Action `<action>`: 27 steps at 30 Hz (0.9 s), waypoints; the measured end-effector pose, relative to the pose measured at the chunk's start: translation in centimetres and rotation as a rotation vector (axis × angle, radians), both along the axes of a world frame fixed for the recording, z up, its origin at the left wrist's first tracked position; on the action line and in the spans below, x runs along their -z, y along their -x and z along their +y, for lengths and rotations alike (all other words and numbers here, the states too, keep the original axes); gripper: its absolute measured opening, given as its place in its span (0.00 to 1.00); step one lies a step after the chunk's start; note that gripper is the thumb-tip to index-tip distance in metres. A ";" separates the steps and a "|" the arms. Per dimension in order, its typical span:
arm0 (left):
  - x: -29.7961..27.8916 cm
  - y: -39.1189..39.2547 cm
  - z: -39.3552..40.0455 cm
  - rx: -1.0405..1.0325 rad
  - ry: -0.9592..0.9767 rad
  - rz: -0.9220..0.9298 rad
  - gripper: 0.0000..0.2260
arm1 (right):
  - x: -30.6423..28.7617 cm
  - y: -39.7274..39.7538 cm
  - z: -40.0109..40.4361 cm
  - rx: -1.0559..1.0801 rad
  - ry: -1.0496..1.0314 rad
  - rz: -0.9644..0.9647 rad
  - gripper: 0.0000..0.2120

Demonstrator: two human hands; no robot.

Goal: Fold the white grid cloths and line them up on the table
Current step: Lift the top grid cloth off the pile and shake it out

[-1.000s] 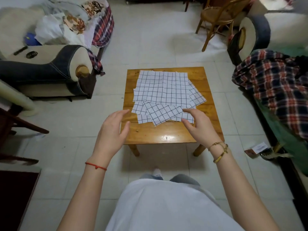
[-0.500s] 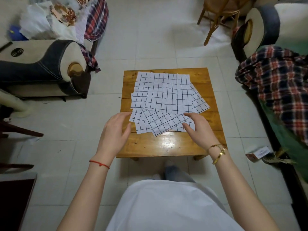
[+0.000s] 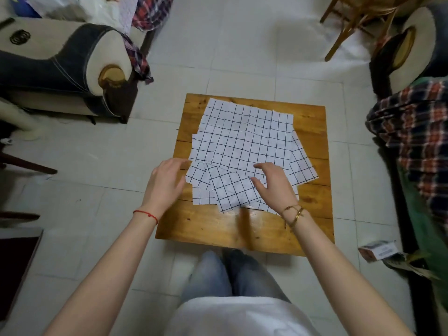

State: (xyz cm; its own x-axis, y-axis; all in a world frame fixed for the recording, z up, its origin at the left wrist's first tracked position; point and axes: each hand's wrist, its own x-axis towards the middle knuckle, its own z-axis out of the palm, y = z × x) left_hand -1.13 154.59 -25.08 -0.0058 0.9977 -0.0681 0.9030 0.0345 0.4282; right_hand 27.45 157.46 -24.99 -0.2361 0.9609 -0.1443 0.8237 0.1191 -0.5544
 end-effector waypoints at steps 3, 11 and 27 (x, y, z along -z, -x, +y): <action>3.1 1.1 3.1 -0.007 0.031 0.024 0.18 | 2.5 2.4 3.5 -0.031 -0.006 0.001 0.17; 13.6 3.7 9.7 0.030 0.122 0.049 0.20 | 13.0 10.4 11.0 -0.115 -0.011 -0.018 0.17; 26.3 5.5 12.2 0.023 0.107 -0.039 0.18 | 28.2 15.6 14.3 -0.186 -0.122 -0.151 0.12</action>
